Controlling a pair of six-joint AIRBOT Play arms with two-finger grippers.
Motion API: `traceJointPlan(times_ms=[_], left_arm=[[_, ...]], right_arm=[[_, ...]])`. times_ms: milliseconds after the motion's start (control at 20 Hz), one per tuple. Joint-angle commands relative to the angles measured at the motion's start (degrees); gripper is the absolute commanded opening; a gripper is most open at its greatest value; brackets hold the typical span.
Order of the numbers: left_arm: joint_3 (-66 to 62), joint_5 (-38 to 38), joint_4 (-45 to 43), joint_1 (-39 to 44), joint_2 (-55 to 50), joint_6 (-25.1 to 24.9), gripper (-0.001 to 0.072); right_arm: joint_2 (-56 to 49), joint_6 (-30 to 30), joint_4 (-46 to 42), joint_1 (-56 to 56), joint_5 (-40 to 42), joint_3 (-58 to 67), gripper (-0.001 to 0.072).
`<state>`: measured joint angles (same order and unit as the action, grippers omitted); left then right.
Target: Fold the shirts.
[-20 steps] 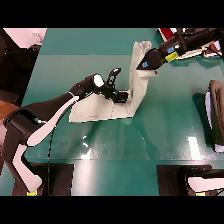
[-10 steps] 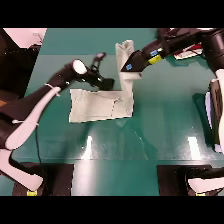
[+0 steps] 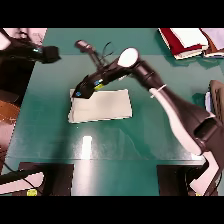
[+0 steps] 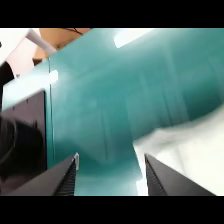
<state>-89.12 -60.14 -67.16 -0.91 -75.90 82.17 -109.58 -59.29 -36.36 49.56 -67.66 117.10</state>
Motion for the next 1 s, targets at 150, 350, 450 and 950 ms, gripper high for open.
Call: traceJointPlan(times_ms=[150,350,450,950], left_arm=[[0.15,-5.33,-0.76,-4.42,4.59,-0.11,0.0024],[0.39,-6.62,-0.09,-4.42,4.48,-0.11,0.0024],[0.39,-6.29,-0.09,-4.42,4.46,-0.11,0.0024],[0.39,-5.07,0.39,-4.42,3.65,-0.13,0.0024]], right_arm=[[2.16,-5.03,-12.74,-2.99,-9.11,-1.03,0.0430],[11.54,-8.76,-19.12,-15.43,-12.66,-17.92,0.0430],[15.54,-11.06,-19.12,-22.16,-10.12,-27.54,0.0430],[9.97,-9.22,1.42,-30.14,1.64,-45.16,0.0681]])
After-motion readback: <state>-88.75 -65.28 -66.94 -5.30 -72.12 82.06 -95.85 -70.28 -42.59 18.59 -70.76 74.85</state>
